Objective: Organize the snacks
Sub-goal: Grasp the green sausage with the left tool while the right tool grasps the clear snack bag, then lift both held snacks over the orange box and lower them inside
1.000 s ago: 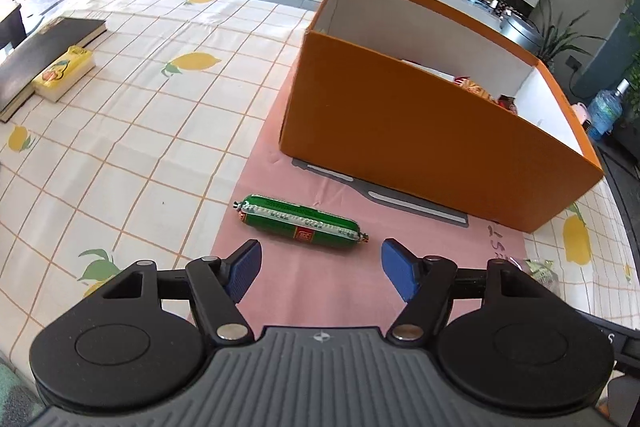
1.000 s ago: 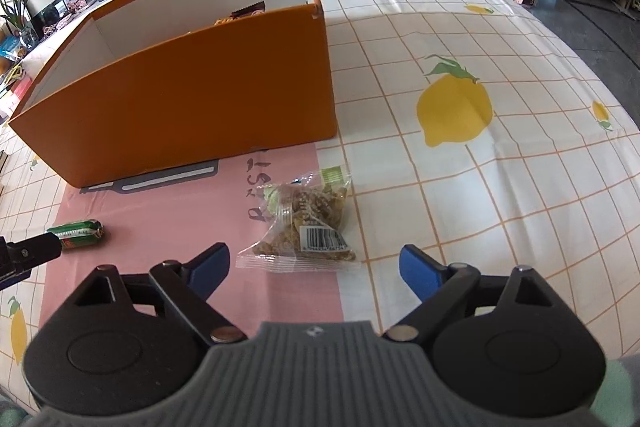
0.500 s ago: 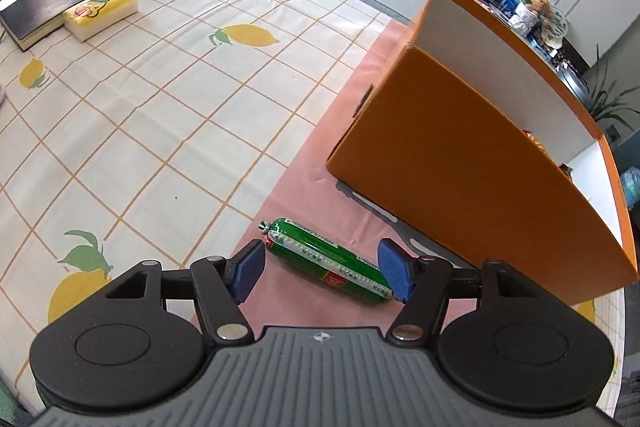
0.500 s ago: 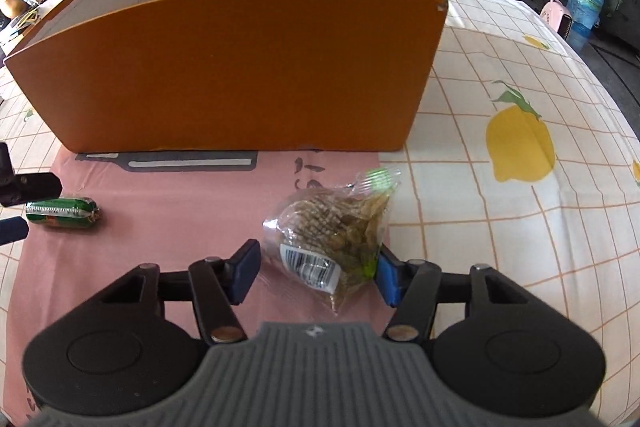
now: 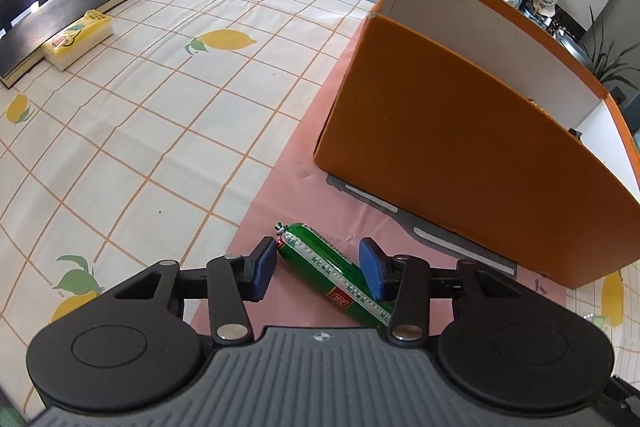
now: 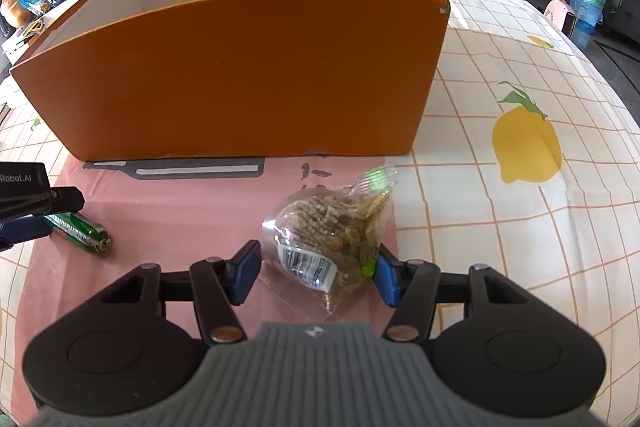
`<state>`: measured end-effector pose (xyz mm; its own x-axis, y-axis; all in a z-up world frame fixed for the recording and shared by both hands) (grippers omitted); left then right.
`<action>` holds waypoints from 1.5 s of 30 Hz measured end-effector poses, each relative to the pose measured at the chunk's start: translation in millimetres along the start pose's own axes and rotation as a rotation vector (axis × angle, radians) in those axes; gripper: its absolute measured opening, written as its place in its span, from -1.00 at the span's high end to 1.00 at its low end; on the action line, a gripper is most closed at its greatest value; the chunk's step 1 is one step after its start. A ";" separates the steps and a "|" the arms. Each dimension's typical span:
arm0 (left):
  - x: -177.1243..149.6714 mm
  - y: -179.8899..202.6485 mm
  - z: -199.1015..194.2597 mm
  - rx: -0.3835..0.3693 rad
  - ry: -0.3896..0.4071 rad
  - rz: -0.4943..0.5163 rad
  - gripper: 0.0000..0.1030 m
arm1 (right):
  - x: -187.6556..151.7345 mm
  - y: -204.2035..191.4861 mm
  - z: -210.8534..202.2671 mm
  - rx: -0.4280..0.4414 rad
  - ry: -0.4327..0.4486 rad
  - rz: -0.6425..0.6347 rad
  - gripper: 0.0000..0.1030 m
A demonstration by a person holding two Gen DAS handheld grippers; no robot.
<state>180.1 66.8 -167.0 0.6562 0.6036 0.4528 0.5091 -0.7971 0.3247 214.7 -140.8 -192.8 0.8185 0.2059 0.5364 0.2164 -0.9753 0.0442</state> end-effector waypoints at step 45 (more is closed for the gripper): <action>-71.2 41.3 -16.4 -0.078 -0.123 0.439 0.52 | -6.9 -5.7 -6.4 0.045 -0.023 -0.014 0.13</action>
<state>145.3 -9.4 -172.2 0.8638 0.2020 0.4615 0.1274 -0.9739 0.1878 204.4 -137.2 -191.3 0.8273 0.2214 0.5163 0.2507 -0.9680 0.0132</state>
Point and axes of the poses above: each gripper's, at about its wrist camera, not at the fingertips, and z roughly the way its jaws point, y to its right, x to its top, the point moved 6 cm from there along z, roughly the way its jaws point, and after that the axes turned 13 degrees about -z, right-handed, at the moved point
